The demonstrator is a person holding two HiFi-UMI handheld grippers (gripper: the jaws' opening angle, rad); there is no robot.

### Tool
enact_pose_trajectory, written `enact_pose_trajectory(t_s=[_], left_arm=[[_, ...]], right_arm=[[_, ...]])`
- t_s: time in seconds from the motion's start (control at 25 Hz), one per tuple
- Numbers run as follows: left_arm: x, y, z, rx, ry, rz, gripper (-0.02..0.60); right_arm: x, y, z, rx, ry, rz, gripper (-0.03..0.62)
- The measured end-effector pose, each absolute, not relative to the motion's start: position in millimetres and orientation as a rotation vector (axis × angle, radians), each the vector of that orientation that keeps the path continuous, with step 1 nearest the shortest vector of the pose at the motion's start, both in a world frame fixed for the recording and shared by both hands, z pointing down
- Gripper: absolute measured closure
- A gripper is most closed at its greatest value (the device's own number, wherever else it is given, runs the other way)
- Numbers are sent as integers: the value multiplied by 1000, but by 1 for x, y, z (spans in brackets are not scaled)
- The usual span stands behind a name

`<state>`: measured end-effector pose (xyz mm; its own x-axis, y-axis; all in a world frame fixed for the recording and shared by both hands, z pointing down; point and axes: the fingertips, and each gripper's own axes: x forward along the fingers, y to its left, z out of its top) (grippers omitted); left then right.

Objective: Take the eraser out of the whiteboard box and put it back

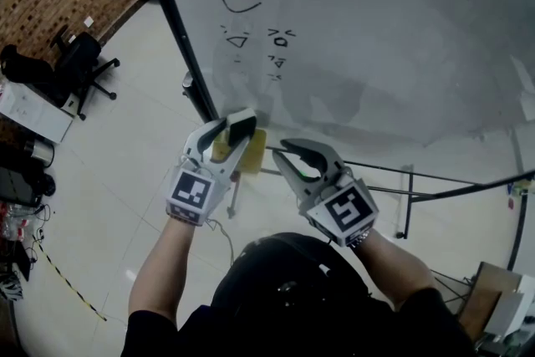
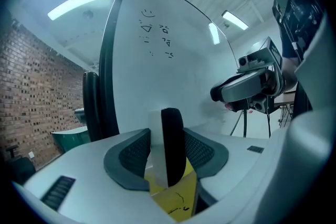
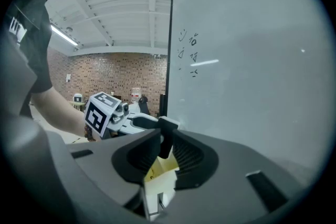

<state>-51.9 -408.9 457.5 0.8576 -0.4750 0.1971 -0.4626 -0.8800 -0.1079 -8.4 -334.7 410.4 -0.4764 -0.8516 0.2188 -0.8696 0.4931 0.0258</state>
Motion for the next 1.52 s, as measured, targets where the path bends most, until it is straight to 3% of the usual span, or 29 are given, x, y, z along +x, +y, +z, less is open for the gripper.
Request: enact_pose_trajectory(t_s=[0.4,1.28,1.52], left_arm=[[-59,-416,458,-2959,792,-333,367],[-85,-396,451,-2980,952,-296,368],[-93,-387,443,-2973,1004,-270,396]], right_arm=[[-16,-340,408,1451,-2549,117,496],[-39,-336,410,1367,-2563,101,511],[-41,-332,412,1355,-2558,94,528]])
